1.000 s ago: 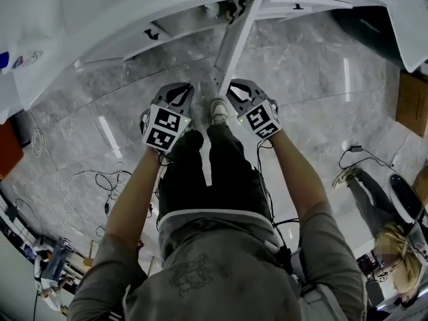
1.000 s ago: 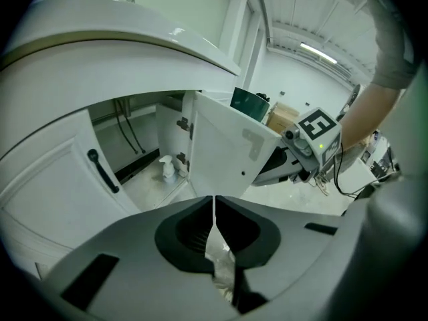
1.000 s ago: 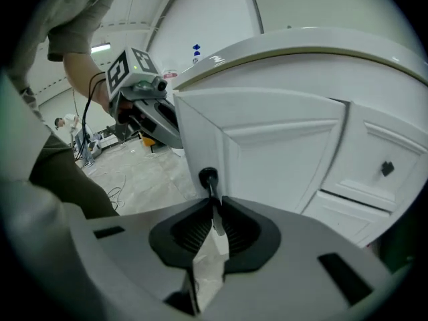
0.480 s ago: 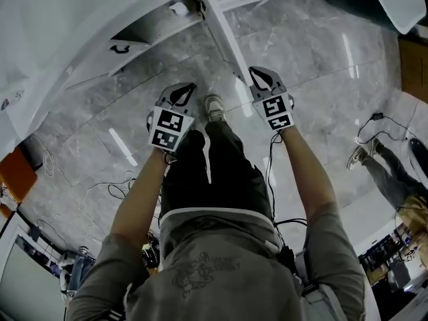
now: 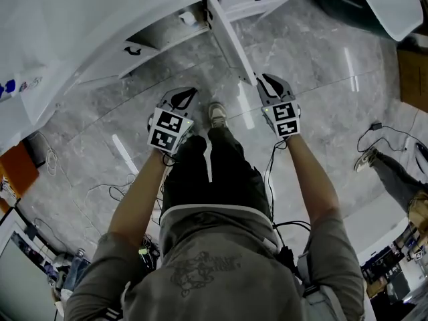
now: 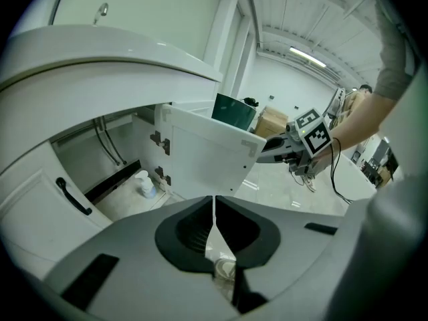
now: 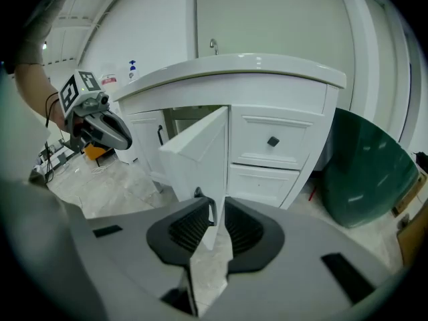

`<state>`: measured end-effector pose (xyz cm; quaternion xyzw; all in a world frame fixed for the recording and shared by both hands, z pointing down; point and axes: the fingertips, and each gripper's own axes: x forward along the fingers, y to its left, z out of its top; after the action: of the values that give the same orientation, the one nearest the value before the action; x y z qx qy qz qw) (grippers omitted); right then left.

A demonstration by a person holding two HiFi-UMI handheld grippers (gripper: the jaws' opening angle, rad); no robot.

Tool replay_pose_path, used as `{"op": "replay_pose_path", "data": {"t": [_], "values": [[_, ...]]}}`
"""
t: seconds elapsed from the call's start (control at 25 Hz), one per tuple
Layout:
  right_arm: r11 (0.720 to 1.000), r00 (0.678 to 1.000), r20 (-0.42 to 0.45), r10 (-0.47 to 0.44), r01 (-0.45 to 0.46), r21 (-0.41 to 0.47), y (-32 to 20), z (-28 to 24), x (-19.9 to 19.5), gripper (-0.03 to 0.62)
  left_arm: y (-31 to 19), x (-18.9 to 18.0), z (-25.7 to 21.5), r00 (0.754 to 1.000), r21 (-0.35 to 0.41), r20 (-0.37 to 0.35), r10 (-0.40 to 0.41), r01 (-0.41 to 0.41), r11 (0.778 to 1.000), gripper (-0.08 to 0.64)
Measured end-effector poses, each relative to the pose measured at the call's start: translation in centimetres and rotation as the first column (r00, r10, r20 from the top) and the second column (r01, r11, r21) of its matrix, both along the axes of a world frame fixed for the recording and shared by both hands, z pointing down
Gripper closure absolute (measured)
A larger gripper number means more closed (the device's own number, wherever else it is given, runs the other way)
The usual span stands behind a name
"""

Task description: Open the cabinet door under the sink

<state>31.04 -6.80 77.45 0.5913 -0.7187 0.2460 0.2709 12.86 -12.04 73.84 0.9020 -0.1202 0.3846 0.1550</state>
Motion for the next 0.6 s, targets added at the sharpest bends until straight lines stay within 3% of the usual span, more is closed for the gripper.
{"op": "replay_pose_path", "data": {"t": [0.2, 0.44, 0.6], "values": [[1.000, 0.999, -0.031, 0.020, -0.019, 0.021, 0.0, -4.6, 1.3, 0.545, -0.7, -1.3, -3.7, 0.999, 0.028, -0.015, -0.029, 0.029, 0.999, 0.534], [0.991, 0.997, 0.004, 0.076, -0.076, 0.106, -2.3, -12.2, 1.7, 0.549, -1.9, -2.8, -9.4, 0.996, 0.071, -0.062, -0.070, 0.074, 0.995, 0.534], [0.982, 0.994, 0.051, 0.098, -0.105, 0.160, -3.9, -17.1, 0.3, 0.555, -3.0, -4.1, -13.4, 0.993, 0.143, -0.077, -0.091, 0.101, 0.985, 0.534]]}}
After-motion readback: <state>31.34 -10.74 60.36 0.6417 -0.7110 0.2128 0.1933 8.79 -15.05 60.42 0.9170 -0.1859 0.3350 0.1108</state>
